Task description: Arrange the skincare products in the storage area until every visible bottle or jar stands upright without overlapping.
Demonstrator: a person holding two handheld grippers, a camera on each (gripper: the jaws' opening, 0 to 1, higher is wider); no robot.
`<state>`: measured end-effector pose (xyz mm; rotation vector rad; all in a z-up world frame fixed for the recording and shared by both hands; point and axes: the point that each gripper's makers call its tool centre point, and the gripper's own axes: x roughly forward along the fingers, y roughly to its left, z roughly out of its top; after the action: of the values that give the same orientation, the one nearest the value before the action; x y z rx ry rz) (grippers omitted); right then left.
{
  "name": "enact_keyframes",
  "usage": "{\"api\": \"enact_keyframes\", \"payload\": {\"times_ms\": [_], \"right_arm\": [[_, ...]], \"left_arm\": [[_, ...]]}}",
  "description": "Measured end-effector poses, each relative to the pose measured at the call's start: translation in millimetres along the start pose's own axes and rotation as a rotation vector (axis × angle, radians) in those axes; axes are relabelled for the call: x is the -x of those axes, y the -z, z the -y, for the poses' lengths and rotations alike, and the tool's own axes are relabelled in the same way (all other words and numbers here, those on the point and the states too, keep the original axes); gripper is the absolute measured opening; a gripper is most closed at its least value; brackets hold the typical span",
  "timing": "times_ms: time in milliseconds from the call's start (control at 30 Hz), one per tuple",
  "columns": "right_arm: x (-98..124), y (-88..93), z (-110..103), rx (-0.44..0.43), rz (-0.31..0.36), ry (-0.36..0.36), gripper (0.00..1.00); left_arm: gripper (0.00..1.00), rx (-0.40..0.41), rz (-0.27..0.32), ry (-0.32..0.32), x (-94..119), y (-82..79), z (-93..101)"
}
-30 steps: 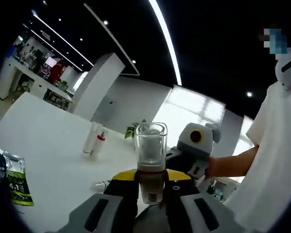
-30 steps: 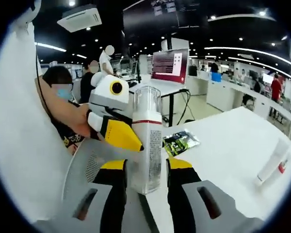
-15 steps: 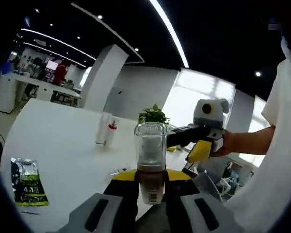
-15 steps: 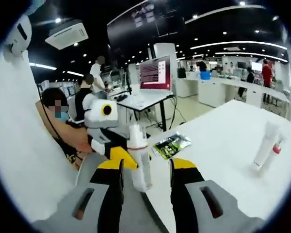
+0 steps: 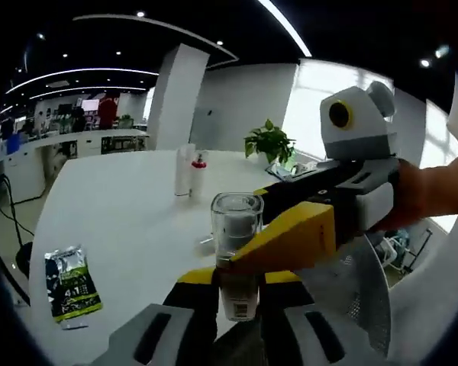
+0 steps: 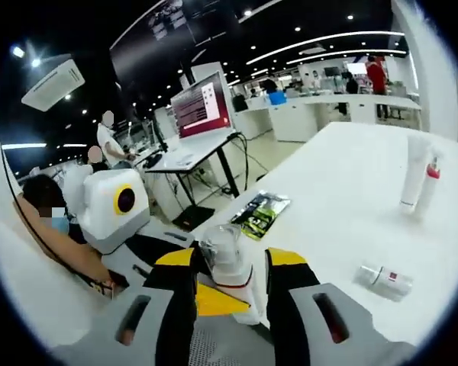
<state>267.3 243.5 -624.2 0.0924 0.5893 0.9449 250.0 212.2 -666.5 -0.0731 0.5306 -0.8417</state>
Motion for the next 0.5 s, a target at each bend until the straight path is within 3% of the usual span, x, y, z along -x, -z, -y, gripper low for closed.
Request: {"api": "enact_keyframes", "payload": {"times_ms": [33, 100, 200, 333, 500], "right_arm": [[-0.6, -0.2, 2.2, 0.001, -0.001, 0.011, 0.2], [0.6, 0.9, 4.2, 0.004, -0.008, 0.024, 0.19], [5.9, -6.7, 8.0, -0.002, 0.021, 0.004, 0.17], [11.5, -10.9, 9.4, -0.084, 0.034, -0.073, 0.17], [25.9, -22.4, 5.8, -0.065, 0.041, -0.201, 0.17]], "left_arm": [[0.2, -0.006, -0.01, -0.007, -0.6, 1.6, -0.5], [0.2, 0.001, -0.014, -0.011, 0.8, 1.7, -3.3], [0.2, 0.001, 0.023, 0.012, 3.5, -4.3, -2.1], [0.21, -0.037, 0.057, 0.087, 5.2, -9.2, 3.9], [0.25, -0.011, 0.048, 0.186, 8.9, -7.5, 17.8]]}}
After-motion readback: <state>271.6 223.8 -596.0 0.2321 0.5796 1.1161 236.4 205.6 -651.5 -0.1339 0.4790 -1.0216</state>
